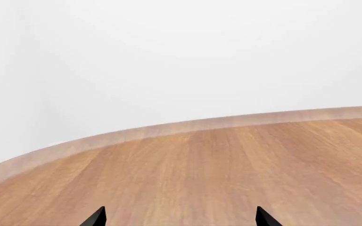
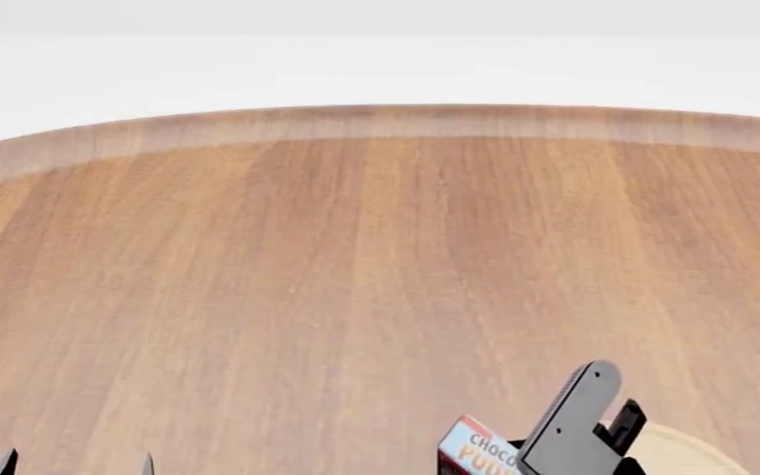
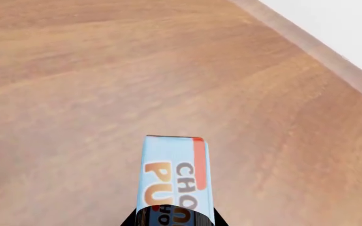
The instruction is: Put the chocolate pudding to the left of the plate.
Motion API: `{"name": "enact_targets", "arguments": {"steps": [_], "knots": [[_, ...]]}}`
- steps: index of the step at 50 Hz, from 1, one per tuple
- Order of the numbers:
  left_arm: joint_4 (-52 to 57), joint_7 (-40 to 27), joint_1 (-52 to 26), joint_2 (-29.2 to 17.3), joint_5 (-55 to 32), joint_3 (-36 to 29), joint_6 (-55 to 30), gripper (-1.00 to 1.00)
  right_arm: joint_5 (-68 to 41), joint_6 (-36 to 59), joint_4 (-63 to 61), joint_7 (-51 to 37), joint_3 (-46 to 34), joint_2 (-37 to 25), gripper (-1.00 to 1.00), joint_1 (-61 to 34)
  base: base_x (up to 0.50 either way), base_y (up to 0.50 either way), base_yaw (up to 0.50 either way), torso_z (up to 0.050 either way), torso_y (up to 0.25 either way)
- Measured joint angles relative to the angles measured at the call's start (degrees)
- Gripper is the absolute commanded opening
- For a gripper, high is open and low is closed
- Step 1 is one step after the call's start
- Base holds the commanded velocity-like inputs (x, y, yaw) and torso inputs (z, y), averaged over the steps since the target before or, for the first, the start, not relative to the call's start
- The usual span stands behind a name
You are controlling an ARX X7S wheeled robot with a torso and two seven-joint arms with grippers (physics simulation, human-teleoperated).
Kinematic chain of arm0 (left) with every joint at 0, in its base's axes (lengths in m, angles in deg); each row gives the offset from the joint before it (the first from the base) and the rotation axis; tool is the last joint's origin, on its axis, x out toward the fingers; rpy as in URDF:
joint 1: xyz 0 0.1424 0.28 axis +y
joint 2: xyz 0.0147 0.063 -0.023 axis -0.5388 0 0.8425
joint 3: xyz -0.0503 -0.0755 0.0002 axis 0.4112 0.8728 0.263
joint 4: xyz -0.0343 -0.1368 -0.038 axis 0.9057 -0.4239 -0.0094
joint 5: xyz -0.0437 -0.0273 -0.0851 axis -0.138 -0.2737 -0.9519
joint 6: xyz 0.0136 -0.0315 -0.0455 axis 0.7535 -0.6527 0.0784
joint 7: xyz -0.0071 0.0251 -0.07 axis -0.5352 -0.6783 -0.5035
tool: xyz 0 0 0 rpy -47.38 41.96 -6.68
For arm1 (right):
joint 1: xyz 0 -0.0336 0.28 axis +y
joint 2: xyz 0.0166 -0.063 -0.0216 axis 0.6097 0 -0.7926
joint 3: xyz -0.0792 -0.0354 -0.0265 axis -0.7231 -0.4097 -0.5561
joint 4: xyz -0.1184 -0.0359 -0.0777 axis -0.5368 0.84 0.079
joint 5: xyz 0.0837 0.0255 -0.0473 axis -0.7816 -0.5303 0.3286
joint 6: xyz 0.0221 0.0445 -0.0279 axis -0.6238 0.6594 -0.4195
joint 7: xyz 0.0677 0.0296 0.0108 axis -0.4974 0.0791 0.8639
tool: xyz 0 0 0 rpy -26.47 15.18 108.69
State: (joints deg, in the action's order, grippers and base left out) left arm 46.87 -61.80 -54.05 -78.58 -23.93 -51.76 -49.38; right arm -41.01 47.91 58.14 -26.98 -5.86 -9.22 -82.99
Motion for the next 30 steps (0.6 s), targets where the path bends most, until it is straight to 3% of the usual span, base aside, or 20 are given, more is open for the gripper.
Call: {"name": "enact_targets", "arguments": {"steps": [30], "knots": [[-1.3,-0.2,-0.2,-0.2,-0.1,-0.7,1.3,1.00,0.7,-3.8,5.4,1.3,-2.5,4.2,-1.00,-1.1,0.00,0.00,0.00,0.000,0.000]]}}
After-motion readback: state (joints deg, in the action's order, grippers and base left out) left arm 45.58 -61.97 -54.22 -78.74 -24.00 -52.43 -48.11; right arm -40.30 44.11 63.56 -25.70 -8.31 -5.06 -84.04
